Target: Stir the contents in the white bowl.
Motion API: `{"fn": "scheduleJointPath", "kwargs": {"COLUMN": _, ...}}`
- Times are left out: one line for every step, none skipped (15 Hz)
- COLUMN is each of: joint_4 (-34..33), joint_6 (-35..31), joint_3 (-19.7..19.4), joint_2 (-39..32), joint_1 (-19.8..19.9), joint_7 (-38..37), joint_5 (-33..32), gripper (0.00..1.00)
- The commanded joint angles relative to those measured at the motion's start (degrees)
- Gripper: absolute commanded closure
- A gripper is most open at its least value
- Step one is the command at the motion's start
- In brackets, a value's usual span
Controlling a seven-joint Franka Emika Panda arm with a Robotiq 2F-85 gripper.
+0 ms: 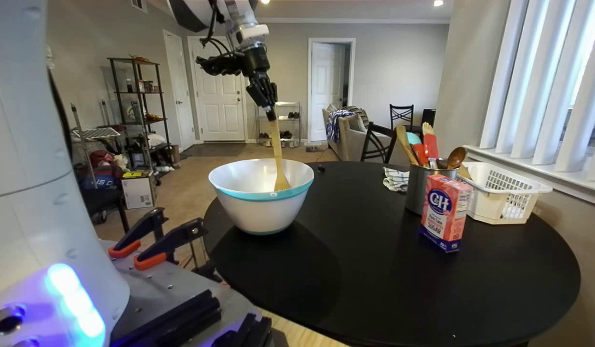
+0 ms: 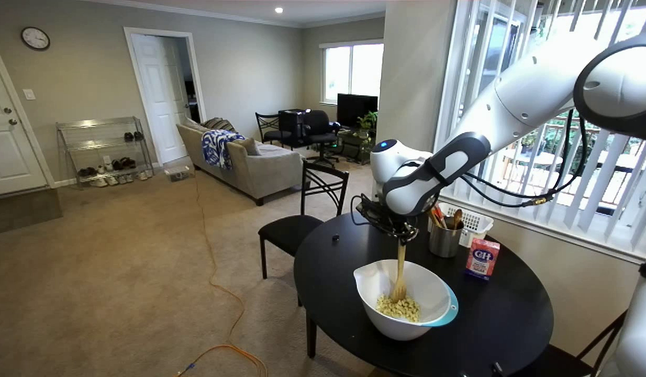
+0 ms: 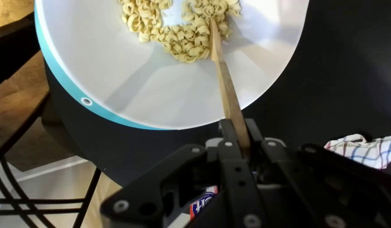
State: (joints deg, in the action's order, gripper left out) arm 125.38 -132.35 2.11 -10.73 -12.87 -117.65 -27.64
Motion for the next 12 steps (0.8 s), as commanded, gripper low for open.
{"fn": "scheduleJointPath", "kwargs": {"joint_4": 0.5, "joint_6": 3.6, "joint_3": -0.2, "joint_2": 0.6, "joint_1": -0.1, "joint_7": -2.2, "joint_5": -2.8, "gripper": 0.94}}
{"fn": "scheduleJointPath", "kwargs": {"joint_4": 0.5, "joint_6": 4.6, "joint_3": 0.0, "joint_2": 0.5, "joint_1": 0.0, "joint_7": -1.7, "joint_5": -2.7, "gripper": 0.94}}
{"fn": "scheduleJointPath", "kwargs": {"joint_4": 0.5, "joint_6": 5.8, "joint_3": 0.2, "joint_2": 0.4, "joint_1": 0.0, "joint_7": -0.9, "joint_5": -2.3, "gripper": 0.94}}
{"fn": "scheduleJointPath", "kwargs": {"joint_4": 0.5, "joint_6": 6.5, "joint_3": 0.7, "joint_2": 0.2, "joint_1": 0.4, "joint_7": 1.2, "joint_5": -0.7, "gripper": 0.94}}
{"fn": "scheduleJointPath", "kwargs": {"joint_4": 0.8, "joint_6": 6.5, "joint_3": 1.2, "joint_2": 0.1, "joint_1": 0.7, "joint_7": 3.7, "joint_5": 1.0, "gripper": 0.94}}
{"fn": "scheduleJointPath", "kwargs": {"joint_4": 0.7, "joint_6": 7.0, "joint_3": 1.6, "joint_2": -0.2, "joint_1": 0.9, "joint_7": 5.6, "joint_5": 2.4, "gripper": 0.94}}
{"fn": "scheduleJointPath", "kwargs": {"joint_4": 0.6, "joint_6": 8.1, "joint_3": 1.9, "joint_2": -0.6, "joint_1": 0.9, "joint_7": 7.0, "joint_5": 3.8, "gripper": 0.94}}
{"fn": "scheduleJointPath", "kwargs": {"joint_4": 0.5, "joint_6": 8.7, "joint_3": 2.0, "joint_2": -0.8, "joint_1": 0.8, "joint_7": 7.4, "joint_5": 4.6, "gripper": 0.94}}
{"fn": "scheduleJointPath", "kwargs": {"joint_4": 0.2, "joint_6": 9.7, "joint_3": 2.2, "joint_2": -1.3, "joint_1": 0.9, "joint_7": 8.6, "joint_5": 6.8, "gripper": 0.94}}
{"fn": "scheduleJointPath", "kwargs": {"joint_4": 0.1, "joint_6": 10.1, "joint_3": 2.4, "joint_2": -1.6, "joint_1": 1.0, "joint_7": 9.5, "joint_5": 8.3, "gripper": 0.94}}
{"fn": "scheduleJointPath", "kwargs": {"joint_4": -0.1, "joint_6": 10.2, "joint_3": 2.8, "joint_2": -2.2, "joint_1": 1.2, "joint_7": 11.3, "joint_5": 10.9, "gripper": 0.94}}
{"fn": "scheduleJointPath", "kwargs": {"joint_4": -0.4, "joint_6": 10.4, "joint_3": 3.0, "joint_2": -2.5, "joint_1": 1.3, "joint_7": 12.7, "joint_5": 12.9, "gripper": 0.94}}
